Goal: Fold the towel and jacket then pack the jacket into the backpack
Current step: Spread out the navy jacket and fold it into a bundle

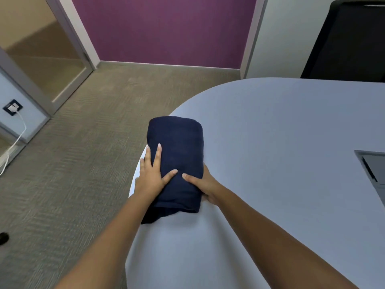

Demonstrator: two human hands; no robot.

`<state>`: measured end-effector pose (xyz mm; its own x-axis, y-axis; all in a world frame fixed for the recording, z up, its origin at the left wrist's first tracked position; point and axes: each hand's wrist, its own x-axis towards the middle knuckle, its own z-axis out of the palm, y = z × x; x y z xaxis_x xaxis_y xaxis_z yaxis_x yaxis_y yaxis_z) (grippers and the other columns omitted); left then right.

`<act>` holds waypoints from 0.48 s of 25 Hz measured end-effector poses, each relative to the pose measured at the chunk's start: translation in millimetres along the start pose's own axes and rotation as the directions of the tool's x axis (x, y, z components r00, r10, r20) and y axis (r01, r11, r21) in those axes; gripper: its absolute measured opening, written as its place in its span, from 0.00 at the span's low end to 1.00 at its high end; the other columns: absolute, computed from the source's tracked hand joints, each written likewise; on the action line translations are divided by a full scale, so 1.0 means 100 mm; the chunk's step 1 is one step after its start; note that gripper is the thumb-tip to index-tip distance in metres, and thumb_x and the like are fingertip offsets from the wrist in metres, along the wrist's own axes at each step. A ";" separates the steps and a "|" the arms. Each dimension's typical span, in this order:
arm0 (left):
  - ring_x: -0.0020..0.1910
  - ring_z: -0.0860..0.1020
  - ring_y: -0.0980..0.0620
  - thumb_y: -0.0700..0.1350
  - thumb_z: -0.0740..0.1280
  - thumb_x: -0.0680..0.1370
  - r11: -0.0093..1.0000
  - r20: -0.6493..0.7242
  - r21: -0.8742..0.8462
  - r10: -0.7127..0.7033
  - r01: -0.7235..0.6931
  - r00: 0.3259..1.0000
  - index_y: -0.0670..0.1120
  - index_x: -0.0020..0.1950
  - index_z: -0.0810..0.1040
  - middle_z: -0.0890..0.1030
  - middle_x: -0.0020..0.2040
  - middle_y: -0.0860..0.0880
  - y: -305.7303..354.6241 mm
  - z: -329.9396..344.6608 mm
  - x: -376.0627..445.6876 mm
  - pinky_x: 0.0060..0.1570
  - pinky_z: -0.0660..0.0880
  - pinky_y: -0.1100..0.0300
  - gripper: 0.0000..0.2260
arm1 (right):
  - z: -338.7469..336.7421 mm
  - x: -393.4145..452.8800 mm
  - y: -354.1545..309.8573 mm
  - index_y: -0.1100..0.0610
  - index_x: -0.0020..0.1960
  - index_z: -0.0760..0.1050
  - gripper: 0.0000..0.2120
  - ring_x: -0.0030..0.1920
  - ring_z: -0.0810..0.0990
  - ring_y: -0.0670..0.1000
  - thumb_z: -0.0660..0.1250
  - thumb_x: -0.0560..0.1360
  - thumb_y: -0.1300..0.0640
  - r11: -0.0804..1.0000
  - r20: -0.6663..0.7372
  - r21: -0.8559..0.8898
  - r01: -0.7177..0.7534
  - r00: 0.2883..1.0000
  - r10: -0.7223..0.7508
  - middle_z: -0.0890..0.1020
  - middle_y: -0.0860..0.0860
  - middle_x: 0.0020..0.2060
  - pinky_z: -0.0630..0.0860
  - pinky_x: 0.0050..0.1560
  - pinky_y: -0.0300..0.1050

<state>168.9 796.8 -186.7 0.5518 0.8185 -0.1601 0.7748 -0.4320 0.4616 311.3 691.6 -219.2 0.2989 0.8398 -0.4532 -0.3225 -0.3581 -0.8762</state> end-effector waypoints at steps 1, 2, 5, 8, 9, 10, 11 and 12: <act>0.76 0.47 0.42 0.64 0.61 0.73 1.000 -0.014 0.017 -0.006 0.006 1.000 0.59 0.75 0.38 0.40 0.78 0.48 -0.01 0.09 -0.01 0.66 0.63 0.43 0.40 | -0.01 0.00 0.03 0.43 0.71 0.59 0.39 0.64 0.73 0.50 0.76 0.67 0.48 1.000 0.007 -0.001 0.003 1.000 -0.003 0.72 0.45 0.66 0.74 0.62 0.54; 0.76 0.46 0.42 0.65 0.60 0.73 1.000 -0.020 0.006 -0.014 0.014 1.000 0.60 0.75 0.37 0.39 0.77 0.49 -0.03 0.11 0.01 0.66 0.63 0.42 0.40 | -0.02 0.01 0.03 0.43 0.71 0.59 0.39 0.63 0.73 0.49 0.76 0.66 0.47 1.000 0.013 0.002 0.000 1.000 0.000 0.72 0.45 0.66 0.74 0.62 0.55; 0.76 0.47 0.42 0.65 0.60 0.73 1.000 0.001 -0.027 -0.015 0.015 1.000 0.60 0.74 0.37 0.39 0.77 0.50 -0.08 0.05 0.07 0.67 0.60 0.39 0.39 | 0.04 -0.04 -0.05 0.45 0.72 0.57 0.39 0.64 0.72 0.50 0.75 0.68 0.48 0.998 -0.045 -0.055 0.021 0.999 -0.023 0.70 0.47 0.67 0.73 0.63 0.55; 0.76 0.46 0.43 0.67 0.57 0.73 0.991 -0.017 0.129 -0.045 0.047 0.999 0.60 0.74 0.36 0.38 0.77 0.50 -0.03 0.05 0.02 0.67 0.55 0.33 0.39 | 0.11 -0.19 -0.13 0.47 0.74 0.51 0.42 0.66 0.71 0.52 0.73 0.69 0.45 0.950 -0.202 -0.301 0.082 0.968 -0.147 0.68 0.49 0.69 0.72 0.64 0.53; 0.76 0.45 0.43 0.67 0.55 0.74 0.982 -0.038 0.181 -0.051 0.057 0.998 0.59 0.75 0.36 0.38 0.77 0.50 -0.01 0.05 0.00 0.67 0.53 0.32 0.38 | 0.12 -0.26 -0.14 0.46 0.75 0.49 0.42 0.66 0.71 0.53 0.70 0.70 0.42 0.888 -0.216 -0.441 0.128 0.946 -0.244 0.67 0.50 0.69 0.72 0.63 0.54; 0.76 0.44 0.44 0.67 0.54 0.74 0.973 -0.059 0.222 -0.049 0.061 0.997 0.57 0.75 0.36 0.38 0.77 0.50 0.02 0.04 -0.02 0.68 0.51 0.32 0.38 | 0.11 -0.34 -0.15 0.45 0.75 0.48 0.40 0.66 0.70 0.53 0.66 0.72 0.40 0.790 -0.198 -0.593 0.153 0.924 -0.328 0.66 0.51 0.70 0.72 0.63 0.54; 0.76 0.43 0.45 0.67 0.52 0.75 0.966 -0.080 0.254 -0.036 0.056 0.996 0.55 0.76 0.37 0.38 0.77 0.50 0.04 0.01 -0.04 0.68 0.49 0.32 0.37 | 0.09 -0.41 -0.16 0.45 0.76 0.46 0.38 0.68 0.68 0.53 0.62 0.74 0.39 0.668 -0.170 -0.729 0.146 0.908 -0.383 0.64 0.52 0.71 0.71 0.64 0.54; 0.77 0.43 0.46 0.66 0.51 0.76 0.960 -0.105 0.276 -0.014 0.042 0.994 0.53 0.76 0.37 0.39 0.78 0.50 0.07 -0.02 -0.07 0.69 0.48 0.33 0.36 | 0.05 -0.49 -0.17 0.46 0.76 0.45 0.35 0.70 0.64 0.54 0.58 0.76 0.38 0.534 -0.138 -0.837 0.123 0.896 -0.422 0.60 0.53 0.73 0.67 0.67 0.54</act>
<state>169.8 788.8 -180.9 0.5059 0.8594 -0.0742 0.8525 -0.4849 0.1953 297.1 658.6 -181.6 0.5276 0.8475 -0.0585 0.6162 -0.4292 -0.6604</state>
